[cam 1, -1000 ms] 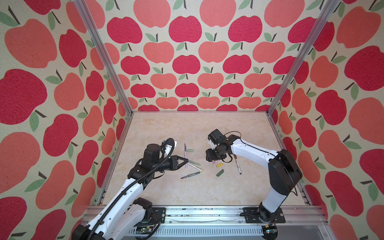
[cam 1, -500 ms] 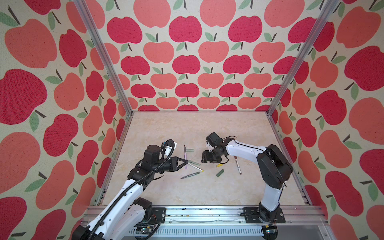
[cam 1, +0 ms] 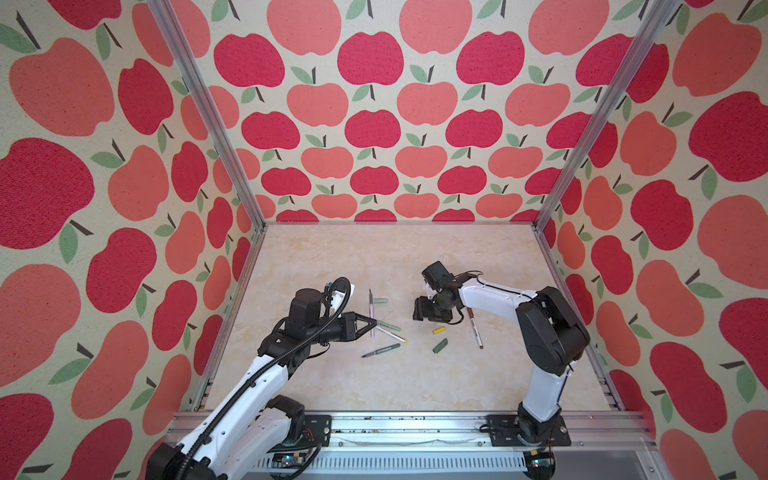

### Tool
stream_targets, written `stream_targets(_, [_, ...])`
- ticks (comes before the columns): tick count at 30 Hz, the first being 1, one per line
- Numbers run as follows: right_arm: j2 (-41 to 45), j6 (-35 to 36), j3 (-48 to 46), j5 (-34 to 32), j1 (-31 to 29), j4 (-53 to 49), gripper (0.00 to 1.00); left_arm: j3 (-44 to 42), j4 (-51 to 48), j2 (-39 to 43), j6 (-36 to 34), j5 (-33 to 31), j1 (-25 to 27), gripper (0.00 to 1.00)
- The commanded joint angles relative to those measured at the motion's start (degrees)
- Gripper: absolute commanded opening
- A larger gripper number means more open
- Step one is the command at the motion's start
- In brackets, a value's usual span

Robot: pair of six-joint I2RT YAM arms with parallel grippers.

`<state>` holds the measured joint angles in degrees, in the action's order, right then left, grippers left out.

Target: Insert the pens into the pen caps

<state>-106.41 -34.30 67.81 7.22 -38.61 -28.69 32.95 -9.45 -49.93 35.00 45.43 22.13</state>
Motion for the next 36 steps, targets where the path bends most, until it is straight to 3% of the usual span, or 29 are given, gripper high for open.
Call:
stream_targets(1, [-1.3, 2.5, 0.5, -4.3, 1.4, -2.9, 0.68, 1.2, 1.6, -0.1, -0.7, 0.1, -0.2, 0.00])
stream_targets(23, [6.3, 2.9, -7.1, -4.6, 3.9, -3.8, 0.72, 2.0, 2.2, -2.1, -0.9, -0.1, -0.1, 0.00])
stream_targets(30, [3.9, 2.4, -6.9, -1.4, 6.9, 3.1, 0.72, 2.5, 2.2, -2.5, -0.7, -0.4, 0.6, 0.00])
stream_targets(36, [-2.5, 4.2, -0.4, -3.1, 7.4, 1.0, 0.71, 3.0, 0.9, -1.8, -1.0, -1.0, 0.8, 0.00])
